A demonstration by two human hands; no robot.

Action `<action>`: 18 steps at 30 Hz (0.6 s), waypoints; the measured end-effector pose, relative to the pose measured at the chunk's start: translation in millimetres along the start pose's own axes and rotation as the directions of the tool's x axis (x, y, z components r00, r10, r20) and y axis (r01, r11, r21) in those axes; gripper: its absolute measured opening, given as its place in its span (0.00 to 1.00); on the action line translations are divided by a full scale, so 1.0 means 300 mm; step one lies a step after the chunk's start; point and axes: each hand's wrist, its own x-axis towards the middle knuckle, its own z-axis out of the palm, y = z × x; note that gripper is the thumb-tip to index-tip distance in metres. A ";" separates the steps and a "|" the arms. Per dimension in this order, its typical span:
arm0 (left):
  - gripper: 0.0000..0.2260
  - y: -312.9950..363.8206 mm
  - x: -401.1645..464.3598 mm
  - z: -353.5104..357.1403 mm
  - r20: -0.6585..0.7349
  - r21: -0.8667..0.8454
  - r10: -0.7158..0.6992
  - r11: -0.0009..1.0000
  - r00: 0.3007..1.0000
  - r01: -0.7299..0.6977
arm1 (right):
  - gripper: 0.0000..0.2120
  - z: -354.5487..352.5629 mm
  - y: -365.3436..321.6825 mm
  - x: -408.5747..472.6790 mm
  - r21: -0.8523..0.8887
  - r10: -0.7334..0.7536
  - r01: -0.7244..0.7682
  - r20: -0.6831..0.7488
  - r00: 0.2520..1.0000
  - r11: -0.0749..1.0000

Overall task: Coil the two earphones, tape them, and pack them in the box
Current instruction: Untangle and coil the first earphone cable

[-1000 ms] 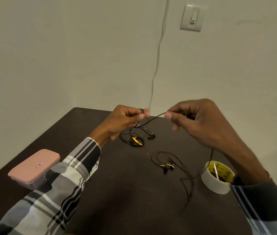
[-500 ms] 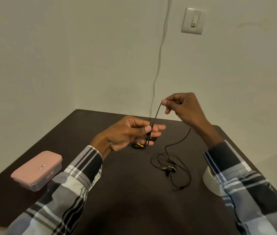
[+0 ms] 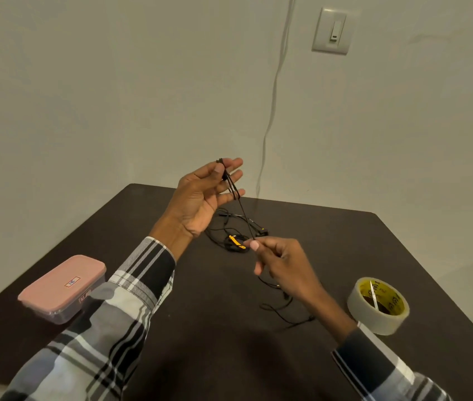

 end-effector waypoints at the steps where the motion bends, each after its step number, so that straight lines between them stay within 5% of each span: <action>1: 0.07 0.000 0.006 -0.007 -0.027 0.029 0.002 1.000 1.000 -0.002 | 0.10 -0.006 -0.002 -0.015 -0.034 0.001 0.000 0.013 1.000 0.999; 5: 0.07 -0.017 0.022 -0.023 -0.072 0.314 0.010 0.949 0.997 0.013 | 0.12 -0.067 -0.056 -0.051 -0.209 -0.013 0.018 0.025 1.000 0.978; 11: 0.08 -0.046 0.016 -0.034 0.085 0.678 -0.048 0.735 0.995 -0.022 | 0.07 -0.191 -0.220 -0.059 -0.354 -0.108 0.106 0.013 0.994 0.929; 18: 0.08 -0.061 -0.022 -0.001 0.173 0.667 -0.239 0.742 0.956 0.065 | 0.08 -0.297 -0.364 0.019 -0.442 -0.245 0.206 -0.034 0.969 0.873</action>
